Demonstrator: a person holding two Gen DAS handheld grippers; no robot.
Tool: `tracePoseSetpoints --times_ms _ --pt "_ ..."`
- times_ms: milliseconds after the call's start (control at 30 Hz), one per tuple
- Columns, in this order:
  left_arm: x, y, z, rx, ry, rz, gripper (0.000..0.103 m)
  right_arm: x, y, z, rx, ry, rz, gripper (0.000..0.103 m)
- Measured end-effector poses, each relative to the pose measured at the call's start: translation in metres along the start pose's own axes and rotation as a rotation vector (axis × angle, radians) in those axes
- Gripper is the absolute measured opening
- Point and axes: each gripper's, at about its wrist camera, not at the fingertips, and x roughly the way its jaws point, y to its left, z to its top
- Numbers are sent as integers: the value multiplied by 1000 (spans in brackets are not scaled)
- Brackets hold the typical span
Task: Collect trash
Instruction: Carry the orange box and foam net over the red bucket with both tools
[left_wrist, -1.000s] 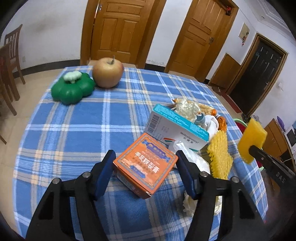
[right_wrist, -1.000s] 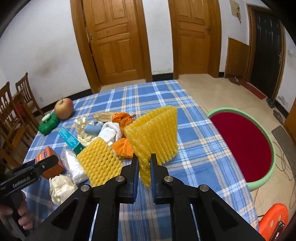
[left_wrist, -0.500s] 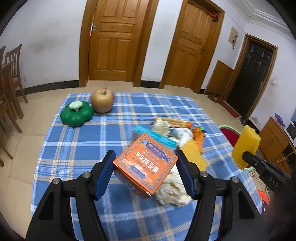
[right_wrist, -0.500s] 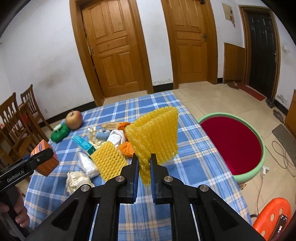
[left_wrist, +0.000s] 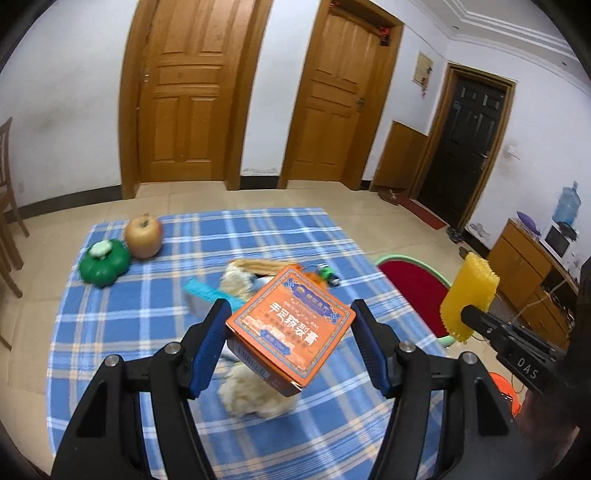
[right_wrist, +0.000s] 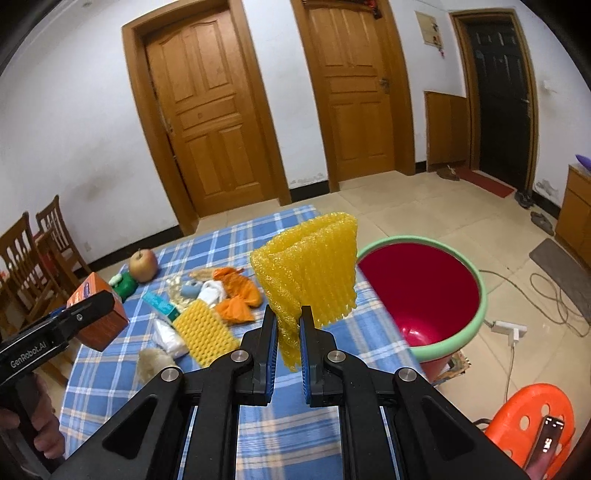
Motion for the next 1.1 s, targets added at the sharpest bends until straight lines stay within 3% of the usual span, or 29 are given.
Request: tracePoseSetpoints --times_ms 333,733,1100 --pt "49 -64 20 59 53 -72 66 12 -59 9 88 2 -38 11" --pt "144 -142 34 110 143 -124 66 46 -135 3 224 61 -2 11" --pt "210 -173 33 118 217 -127 66 87 -179 0 318 112 24 13"
